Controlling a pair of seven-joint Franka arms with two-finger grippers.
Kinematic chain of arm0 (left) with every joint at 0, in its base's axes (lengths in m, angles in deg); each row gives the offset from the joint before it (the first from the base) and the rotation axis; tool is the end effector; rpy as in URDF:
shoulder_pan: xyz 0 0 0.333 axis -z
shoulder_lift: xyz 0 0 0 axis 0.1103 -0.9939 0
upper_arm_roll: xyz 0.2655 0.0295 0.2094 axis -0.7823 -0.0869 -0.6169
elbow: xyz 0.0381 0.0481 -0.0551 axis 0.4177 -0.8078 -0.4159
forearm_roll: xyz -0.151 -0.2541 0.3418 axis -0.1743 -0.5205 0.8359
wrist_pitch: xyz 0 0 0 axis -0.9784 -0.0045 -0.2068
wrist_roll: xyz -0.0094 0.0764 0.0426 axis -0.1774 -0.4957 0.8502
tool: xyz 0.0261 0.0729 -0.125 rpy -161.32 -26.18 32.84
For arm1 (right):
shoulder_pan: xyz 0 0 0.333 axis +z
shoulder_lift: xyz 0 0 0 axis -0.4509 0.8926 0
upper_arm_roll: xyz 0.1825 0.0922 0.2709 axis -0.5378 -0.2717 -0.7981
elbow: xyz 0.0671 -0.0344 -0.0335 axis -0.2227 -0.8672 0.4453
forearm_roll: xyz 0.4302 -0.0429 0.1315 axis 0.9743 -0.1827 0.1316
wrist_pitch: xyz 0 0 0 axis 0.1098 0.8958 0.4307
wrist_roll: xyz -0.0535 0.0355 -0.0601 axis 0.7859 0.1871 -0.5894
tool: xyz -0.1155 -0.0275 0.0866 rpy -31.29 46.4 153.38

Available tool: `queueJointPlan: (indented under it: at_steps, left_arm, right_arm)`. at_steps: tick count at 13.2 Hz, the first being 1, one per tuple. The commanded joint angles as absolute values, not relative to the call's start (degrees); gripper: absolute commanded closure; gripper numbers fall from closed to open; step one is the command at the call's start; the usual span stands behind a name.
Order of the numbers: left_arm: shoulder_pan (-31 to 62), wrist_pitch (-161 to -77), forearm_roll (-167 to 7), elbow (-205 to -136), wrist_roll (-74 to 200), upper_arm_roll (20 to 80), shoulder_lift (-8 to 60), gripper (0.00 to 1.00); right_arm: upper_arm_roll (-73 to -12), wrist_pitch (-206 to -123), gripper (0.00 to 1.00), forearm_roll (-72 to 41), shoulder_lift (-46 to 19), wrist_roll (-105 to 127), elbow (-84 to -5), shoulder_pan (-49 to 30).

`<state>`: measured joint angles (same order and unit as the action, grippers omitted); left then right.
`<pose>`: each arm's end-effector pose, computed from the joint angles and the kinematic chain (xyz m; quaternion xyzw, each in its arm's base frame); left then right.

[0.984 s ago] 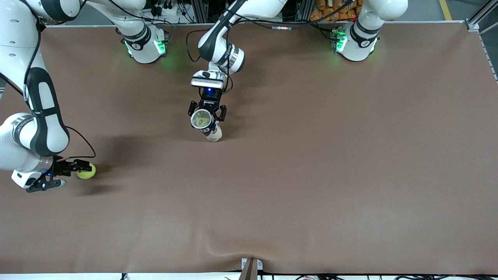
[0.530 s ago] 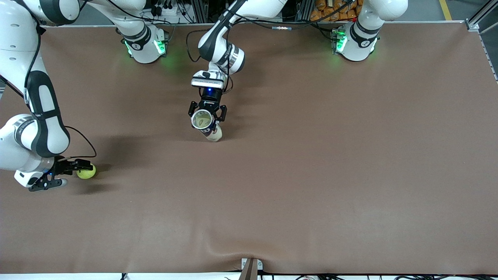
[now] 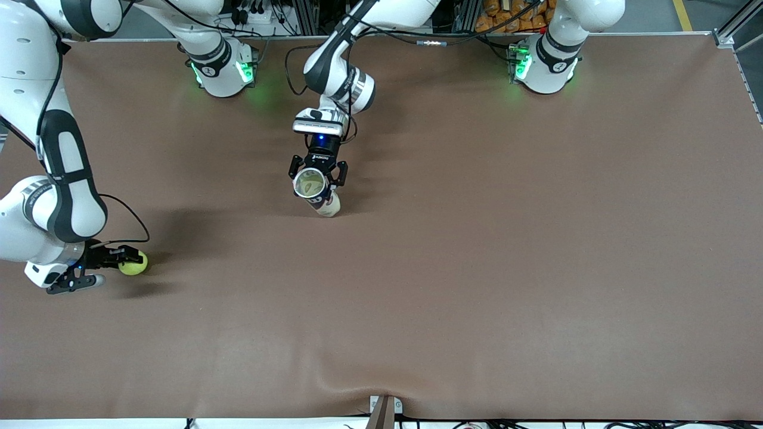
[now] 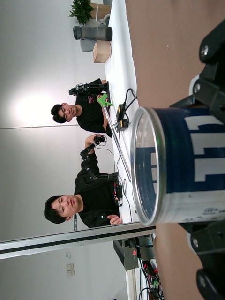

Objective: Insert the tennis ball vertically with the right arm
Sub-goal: 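Close the right gripper on the Wilson ball and lift it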

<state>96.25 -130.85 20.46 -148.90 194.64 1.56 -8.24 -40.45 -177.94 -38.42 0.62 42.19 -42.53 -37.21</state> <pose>0.3841 -0.7392 0.1362 0.7170 -0.0909 0.6892 0.0514 0.6919 -0.1999 0.1449 -0.9932 -0.0923 0.0187 0.0684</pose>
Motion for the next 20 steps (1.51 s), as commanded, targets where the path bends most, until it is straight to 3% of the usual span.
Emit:
queueJointPlan:
  at_steps: [1,11,13,20]
  left_arm:
    - [96.42,-129.62,22.03,-148.62,196.57,1.4,-8.73,0.14]
    - [96.42,-129.62,22.03,-148.53,196.58,1.4,-8.56,0.15]
    - [96.42,-129.62,21.94,-148.53,196.58,1.4,-8.38,0.15]
    - [96.25,-129.62,21.94,-148.44,196.49,1.4,-8.47,0.15]
  right_arm:
    - [-41.5,-175.11,0.79,-37.33,-0.23,43.6,-41.74,-37.44]
    - [-42.38,-153.15,0.79,-36.89,-10.15,23.32,-39.36,-28.83]
    - [-42.64,-148.84,0.79,-32.43,-11.82,19.98,-39.36,-27.34]
    - [-42.73,-144.17,0.79,-31.44,-16.74,0.48,-39.36,-15.31]
